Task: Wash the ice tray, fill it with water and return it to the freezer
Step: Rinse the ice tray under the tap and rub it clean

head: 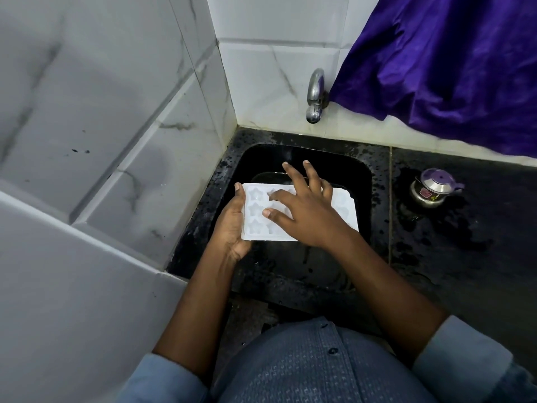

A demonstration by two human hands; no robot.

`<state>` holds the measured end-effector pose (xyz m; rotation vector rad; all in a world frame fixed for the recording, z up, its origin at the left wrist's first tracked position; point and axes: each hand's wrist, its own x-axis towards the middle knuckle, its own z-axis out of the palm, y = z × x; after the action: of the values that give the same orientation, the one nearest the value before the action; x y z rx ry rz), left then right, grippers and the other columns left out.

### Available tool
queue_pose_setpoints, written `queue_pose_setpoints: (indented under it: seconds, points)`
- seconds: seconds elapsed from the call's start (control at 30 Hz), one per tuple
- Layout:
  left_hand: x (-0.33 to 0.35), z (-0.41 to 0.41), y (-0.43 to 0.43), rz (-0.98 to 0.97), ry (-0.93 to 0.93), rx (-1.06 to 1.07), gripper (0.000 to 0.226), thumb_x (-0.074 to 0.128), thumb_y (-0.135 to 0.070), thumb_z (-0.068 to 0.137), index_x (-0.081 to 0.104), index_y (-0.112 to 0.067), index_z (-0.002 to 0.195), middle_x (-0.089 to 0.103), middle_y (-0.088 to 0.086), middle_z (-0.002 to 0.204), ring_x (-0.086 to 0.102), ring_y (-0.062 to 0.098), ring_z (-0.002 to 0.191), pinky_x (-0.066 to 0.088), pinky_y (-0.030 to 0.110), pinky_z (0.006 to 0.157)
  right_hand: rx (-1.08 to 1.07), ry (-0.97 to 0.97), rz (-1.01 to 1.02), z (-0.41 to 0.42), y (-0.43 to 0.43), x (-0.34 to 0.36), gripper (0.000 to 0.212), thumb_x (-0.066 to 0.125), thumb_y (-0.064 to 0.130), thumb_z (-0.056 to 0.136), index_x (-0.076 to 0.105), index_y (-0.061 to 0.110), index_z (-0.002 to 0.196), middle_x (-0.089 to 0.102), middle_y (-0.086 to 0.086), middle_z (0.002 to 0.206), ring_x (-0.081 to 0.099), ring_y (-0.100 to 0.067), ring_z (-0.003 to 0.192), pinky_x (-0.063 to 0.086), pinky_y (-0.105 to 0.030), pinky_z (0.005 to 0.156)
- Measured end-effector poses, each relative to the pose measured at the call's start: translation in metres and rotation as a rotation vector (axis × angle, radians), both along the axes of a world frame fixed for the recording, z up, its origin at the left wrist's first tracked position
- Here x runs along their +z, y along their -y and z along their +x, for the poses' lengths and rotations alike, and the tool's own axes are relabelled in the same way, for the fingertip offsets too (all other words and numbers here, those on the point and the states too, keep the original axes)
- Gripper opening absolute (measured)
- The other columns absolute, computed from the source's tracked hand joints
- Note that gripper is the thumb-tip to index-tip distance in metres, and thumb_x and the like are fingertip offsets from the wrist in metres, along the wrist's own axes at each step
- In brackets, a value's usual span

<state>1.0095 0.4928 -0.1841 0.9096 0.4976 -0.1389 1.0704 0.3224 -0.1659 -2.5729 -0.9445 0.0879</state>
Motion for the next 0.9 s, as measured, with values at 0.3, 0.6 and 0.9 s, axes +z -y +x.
queue_pose_setpoints:
  seconds: [0.3, 0.6, 0.9]
  points:
    - [0.0001, 0.0003, -0.0003, -0.021, 0.007, -0.017, 0.084, 0.037, -0.074, 0.104, 0.06, -0.004, 0.145, 0.067, 0.027, 0.142, 0.068, 0.042, 0.129, 0.057, 0.059, 0.105, -0.003, 0.007, -0.021, -0.0006, -0.0029, -0.0045, 0.052, 0.037, 0.071, 0.1, 0.058, 0.04, 0.136, 0.001, 0.001, 0.175, -0.018, -0.026, 0.158, 0.001, -0.058, 0.121]
    - [-0.0033, 0.0008, -0.0002, 0.016, 0.009, -0.004, 0.08, 0.037, -0.071, 0.106, 0.061, -0.004, 0.143, 0.07, 0.025, 0.138, 0.07, 0.041, 0.127, 0.053, 0.061, 0.111, -0.007, -0.002, -0.041, -0.0009, -0.0046, -0.0008, 0.057, 0.035, 0.073, 0.1, 0.059, 0.038, 0.138, 0.0, 0.0, 0.175, -0.019, -0.028, 0.158, -0.001, -0.058, 0.121]
    - [-0.002, -0.0001, -0.0004, 0.003, 0.005, 0.023, 0.079, 0.039, -0.07, 0.106, 0.064, -0.003, 0.14, 0.072, 0.025, 0.135, 0.074, 0.039, 0.119, 0.063, 0.056, 0.097, -0.012, -0.004, -0.035, -0.0029, -0.0055, 0.0003, 0.054, 0.036, 0.072, 0.1, 0.061, 0.039, 0.135, 0.003, 0.0, 0.175, -0.017, -0.028, 0.158, 0.002, -0.057, 0.12]
